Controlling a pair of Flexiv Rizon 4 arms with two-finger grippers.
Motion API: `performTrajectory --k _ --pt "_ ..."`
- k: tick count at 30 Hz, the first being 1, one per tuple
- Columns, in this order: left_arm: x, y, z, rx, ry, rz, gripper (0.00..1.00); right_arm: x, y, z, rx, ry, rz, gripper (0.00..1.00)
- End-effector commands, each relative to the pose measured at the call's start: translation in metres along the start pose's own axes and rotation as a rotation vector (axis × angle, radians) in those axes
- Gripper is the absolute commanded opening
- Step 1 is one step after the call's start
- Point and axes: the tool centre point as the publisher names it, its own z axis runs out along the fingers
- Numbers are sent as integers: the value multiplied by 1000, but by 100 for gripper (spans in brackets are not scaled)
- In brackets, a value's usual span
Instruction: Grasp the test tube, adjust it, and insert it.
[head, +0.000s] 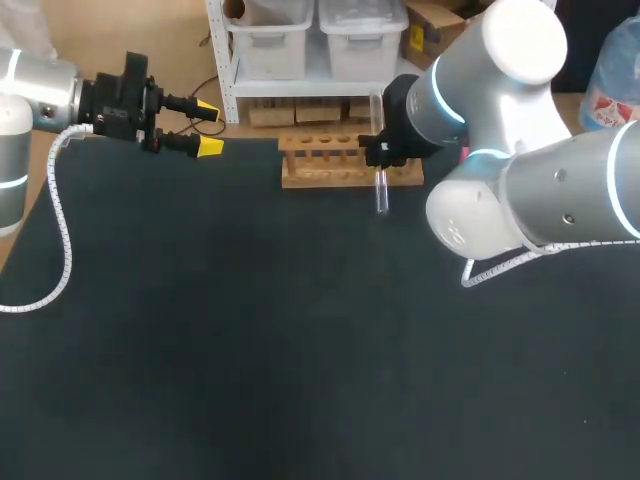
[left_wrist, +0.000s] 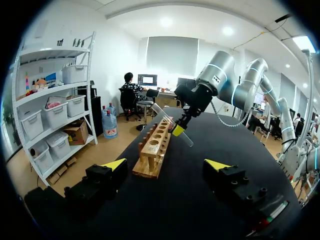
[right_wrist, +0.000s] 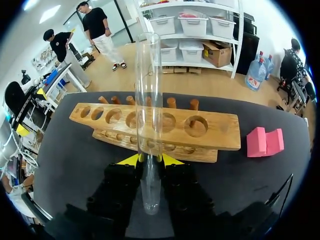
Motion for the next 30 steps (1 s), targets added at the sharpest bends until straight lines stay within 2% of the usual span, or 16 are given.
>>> performTrajectory --k 1,8,13,18,23,25,30 --pt "1 -3 0 -6 -3 3 100 0 0 -4 1 -8 5 0" --pt "1 -3 0 -6 -3 3 100 -1 9 -23 -5 -48 8 0" --pt "1 -3 0 -6 -3 3 100 -5 13 -47 2 -133 19 0" --pt "1 -3 0 -6 -3 3 100 -14 12 -73 38 -308 24 0" --pt "1 -3 0 -6 -3 3 100 -25 11 -89 103 -490 -17 0" --pt "1 -3 0 -6 -3 3 100 -30 11 -94 100 -562 -23 0" --pt "1 -3 0 -6 -3 3 100 -41 13 -102 121 -667 -59 0"
